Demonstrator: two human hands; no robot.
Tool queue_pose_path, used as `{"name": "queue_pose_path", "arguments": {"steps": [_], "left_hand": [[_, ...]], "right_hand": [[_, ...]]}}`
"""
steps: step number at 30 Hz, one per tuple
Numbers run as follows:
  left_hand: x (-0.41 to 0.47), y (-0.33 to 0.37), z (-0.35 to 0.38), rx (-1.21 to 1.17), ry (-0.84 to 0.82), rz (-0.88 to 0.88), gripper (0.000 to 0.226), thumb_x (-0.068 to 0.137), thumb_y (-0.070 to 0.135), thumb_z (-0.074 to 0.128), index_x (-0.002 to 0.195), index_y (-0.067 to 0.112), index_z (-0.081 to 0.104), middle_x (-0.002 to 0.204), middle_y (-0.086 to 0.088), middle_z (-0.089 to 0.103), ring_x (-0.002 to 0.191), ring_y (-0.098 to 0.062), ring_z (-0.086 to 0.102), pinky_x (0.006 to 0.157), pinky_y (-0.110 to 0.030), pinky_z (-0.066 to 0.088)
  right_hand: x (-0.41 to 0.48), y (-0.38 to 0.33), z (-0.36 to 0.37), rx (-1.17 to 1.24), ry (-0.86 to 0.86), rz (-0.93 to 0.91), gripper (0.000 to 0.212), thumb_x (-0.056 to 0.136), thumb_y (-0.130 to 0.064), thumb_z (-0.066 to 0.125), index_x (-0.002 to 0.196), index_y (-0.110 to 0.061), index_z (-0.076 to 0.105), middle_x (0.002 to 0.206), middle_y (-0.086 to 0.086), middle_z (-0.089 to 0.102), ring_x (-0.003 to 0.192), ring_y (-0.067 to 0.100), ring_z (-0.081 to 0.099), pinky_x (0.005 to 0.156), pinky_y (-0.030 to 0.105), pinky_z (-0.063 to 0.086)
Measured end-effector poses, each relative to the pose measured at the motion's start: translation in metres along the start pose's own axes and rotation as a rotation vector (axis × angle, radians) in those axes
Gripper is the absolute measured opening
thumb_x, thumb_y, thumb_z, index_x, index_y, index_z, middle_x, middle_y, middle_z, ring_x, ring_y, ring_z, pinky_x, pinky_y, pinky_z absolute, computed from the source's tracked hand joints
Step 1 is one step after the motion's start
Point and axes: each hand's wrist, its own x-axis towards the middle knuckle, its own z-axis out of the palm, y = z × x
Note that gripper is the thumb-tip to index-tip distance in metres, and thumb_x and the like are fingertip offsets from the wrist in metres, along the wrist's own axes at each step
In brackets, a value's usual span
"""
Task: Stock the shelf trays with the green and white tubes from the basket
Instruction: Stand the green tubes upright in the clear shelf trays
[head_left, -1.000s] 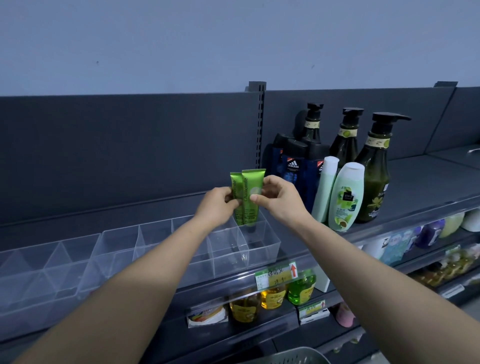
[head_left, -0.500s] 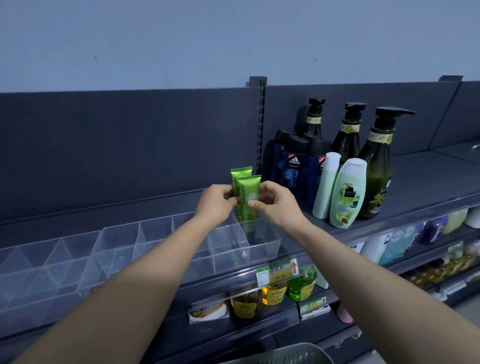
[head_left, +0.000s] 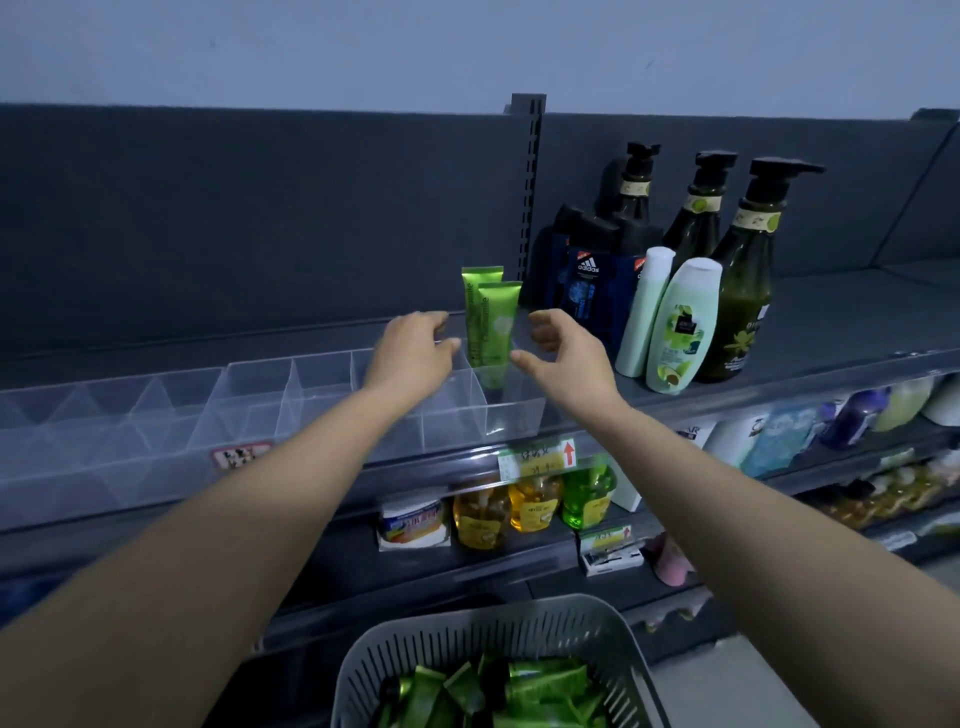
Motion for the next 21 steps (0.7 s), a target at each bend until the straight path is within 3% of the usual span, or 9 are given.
{"name": "queue_pose_path", "arguments": {"steps": [4, 9, 13, 17, 21], "left_hand": [[-0.032, -0.001, -0.003, 0.11, 0.029, 0.047, 0.043, 0.094, 0.027, 0.055, 0.133, 0.008, 0.053, 0.133, -0.011, 0.055, 0.126, -0.03, 0.044, 0.104, -0.04, 0.037], [-0.082, -0.008, -0.005, 0.262, 0.144, 0.256, 0.039, 0.094, 0.023, 0.053, 0.132, 0.014, 0.053, 0.13, -0.003, 0.055, 0.124, -0.024, 0.042, 0.101, -0.04, 0.027], [-0.119, -0.018, 0.0, 0.318, 0.145, 0.392, 0.034, 0.089, 0.017, 0.06, 0.122, 0.01, 0.061, 0.12, -0.006, 0.06, 0.116, -0.028, 0.049, 0.096, -0.042, 0.034], [-0.16, -0.034, 0.02, 0.387, 0.063, 0.463, 0.032, 0.081, 0.018, 0.068, 0.113, 0.011, 0.066, 0.11, -0.007, 0.064, 0.106, -0.029, 0.055, 0.087, -0.043, 0.042], [-0.21, -0.054, 0.047, 0.449, -0.145, 0.397, 0.033, 0.085, 0.022, 0.062, 0.116, 0.015, 0.062, 0.119, -0.003, 0.059, 0.116, -0.027, 0.048, 0.092, -0.04, 0.036]], "right_hand": [[-0.027, 0.008, -0.001, -0.145, 0.048, -0.072, 0.046, 0.089, -0.029, 0.065, 0.131, -0.018, 0.051, 0.127, 0.002, 0.057, 0.117, 0.017, 0.053, 0.096, 0.035, 0.046], [-0.066, 0.022, -0.002, -0.312, 0.105, -0.148, 0.043, 0.09, -0.029, 0.062, 0.13, -0.016, 0.052, 0.125, 0.005, 0.056, 0.118, 0.024, 0.049, 0.095, 0.039, 0.045], [-0.106, 0.035, 0.005, -0.315, 0.095, -0.105, 0.038, 0.09, -0.027, 0.062, 0.126, -0.016, 0.055, 0.12, 0.004, 0.059, 0.114, 0.022, 0.051, 0.093, 0.038, 0.045], [-0.152, 0.055, 0.018, -0.385, 0.012, -0.028, 0.038, 0.087, -0.027, 0.066, 0.123, -0.018, 0.057, 0.115, 0.003, 0.061, 0.11, 0.023, 0.053, 0.087, 0.036, 0.046], [-0.202, 0.07, 0.036, -0.456, -0.172, 0.067, 0.04, 0.085, -0.025, 0.066, 0.124, -0.015, 0.058, 0.117, 0.007, 0.059, 0.115, 0.029, 0.051, 0.088, 0.039, 0.045]]}}
